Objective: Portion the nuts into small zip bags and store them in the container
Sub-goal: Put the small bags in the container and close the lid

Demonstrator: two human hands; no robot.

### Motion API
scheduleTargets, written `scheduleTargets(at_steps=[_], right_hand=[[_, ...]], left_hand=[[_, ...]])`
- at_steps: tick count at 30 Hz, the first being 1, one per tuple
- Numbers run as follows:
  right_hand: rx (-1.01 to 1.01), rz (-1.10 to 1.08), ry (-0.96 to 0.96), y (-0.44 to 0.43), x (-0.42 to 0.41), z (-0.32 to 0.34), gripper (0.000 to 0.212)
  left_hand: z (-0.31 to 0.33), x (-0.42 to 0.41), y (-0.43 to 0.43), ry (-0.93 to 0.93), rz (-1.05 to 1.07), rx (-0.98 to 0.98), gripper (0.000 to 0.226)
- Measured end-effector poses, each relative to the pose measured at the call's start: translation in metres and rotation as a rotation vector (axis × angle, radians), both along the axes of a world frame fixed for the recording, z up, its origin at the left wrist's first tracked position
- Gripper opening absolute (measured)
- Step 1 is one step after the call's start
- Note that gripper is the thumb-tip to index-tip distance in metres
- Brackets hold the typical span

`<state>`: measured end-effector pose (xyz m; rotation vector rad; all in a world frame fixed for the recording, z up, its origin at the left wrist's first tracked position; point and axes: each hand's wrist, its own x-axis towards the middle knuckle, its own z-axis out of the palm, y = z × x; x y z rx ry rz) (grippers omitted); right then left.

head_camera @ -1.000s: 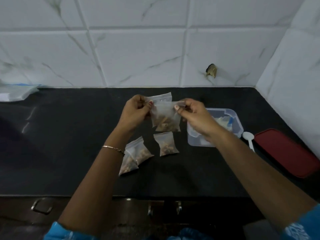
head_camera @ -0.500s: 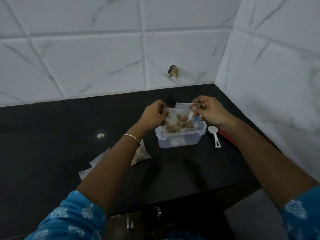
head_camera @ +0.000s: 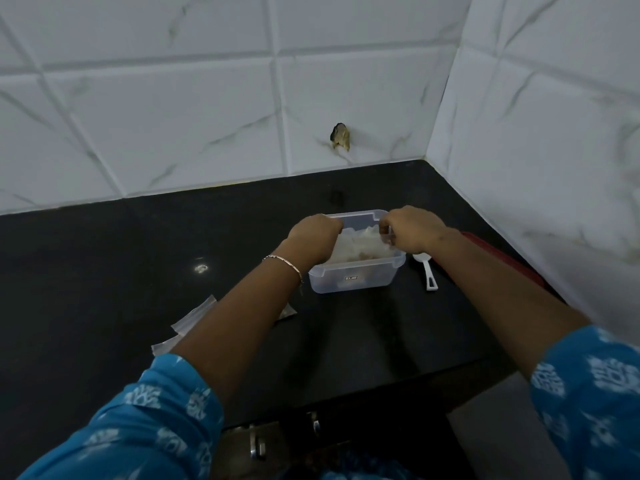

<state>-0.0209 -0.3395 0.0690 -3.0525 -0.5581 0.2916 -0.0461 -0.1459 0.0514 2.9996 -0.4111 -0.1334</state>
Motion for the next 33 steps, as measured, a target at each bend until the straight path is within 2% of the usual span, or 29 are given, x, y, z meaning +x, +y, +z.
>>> scheduleTargets(at_steps=[4, 7, 10, 13, 15, 17, 20, 25, 30, 33], right_hand=[[-0.087, 0.032, -0.065, 0.003, -0.005, -0.003, 0.029], [0.022, 0.035, -0.089, 0.004, -0.006, -0.004, 0.032], [0.144, 0.060, -0.153, 0.009, -0.009, 0.000, 0.026], [0.266, 0.099, -0.262, 0.029, -0.017, 0.007, 0.023], [0.347, 0.145, -0.289, 0.049, -0.026, 0.010, 0.022], [0.437, 0.196, -0.255, 0.074, -0.038, 0.010, 0.020], [0.511, 0.287, -0.173, 0.108, -0.053, -0.001, 0.026], [0.374, 0.415, 0.007, 0.155, -0.065, -0.031, 0.065], [0.133, 0.523, 0.003, 0.185, -0.066, -0.047, 0.062], [0.059, 0.476, 0.148, 0.195, -0.065, -0.055, 0.073]], left_hand=[[-0.003, 0.001, 0.000, -0.110, -0.034, 0.091, 0.042], [-0.004, 0.000, 0.003, -0.137, -0.026, 0.195, 0.030], [-0.007, -0.001, 0.011, -0.124, 0.006, 0.222, 0.035], [0.001, -0.012, 0.023, -0.113, 0.071, 0.053, 0.043], [0.009, -0.026, 0.038, -0.126, 0.193, -0.152, 0.036], [0.014, -0.046, 0.062, -0.126, 0.353, -0.289, 0.024], [0.012, -0.080, 0.111, -0.089, 0.522, -0.374, 0.015], [-0.014, -0.125, 0.179, 0.090, 0.729, -0.344, 0.020], [-0.041, -0.144, 0.197, 0.311, 0.825, -0.153, 0.056], [-0.045, -0.147, 0.191, 0.358, 0.793, -0.067, 0.057]])
